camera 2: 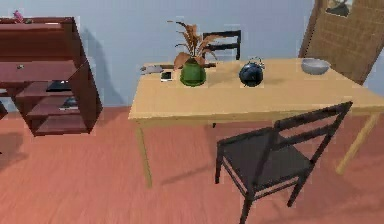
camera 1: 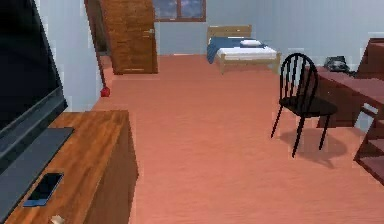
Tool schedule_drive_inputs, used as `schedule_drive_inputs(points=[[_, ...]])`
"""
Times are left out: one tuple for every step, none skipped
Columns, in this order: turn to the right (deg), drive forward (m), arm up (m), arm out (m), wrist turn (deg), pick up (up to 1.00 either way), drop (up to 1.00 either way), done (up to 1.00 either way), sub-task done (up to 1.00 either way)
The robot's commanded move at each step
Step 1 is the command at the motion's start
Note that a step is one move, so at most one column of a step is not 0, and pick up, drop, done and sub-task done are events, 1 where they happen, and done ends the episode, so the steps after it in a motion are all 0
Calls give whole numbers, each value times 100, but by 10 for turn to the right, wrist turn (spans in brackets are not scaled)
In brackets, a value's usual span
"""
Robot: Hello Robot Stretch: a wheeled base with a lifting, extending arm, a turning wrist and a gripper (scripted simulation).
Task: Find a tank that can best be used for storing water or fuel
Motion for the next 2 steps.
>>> schedule_drive_inputs(points=[[0,100,0,0,0,0,0,0,0],[0,100,0,0,0,0,0,0,0]])
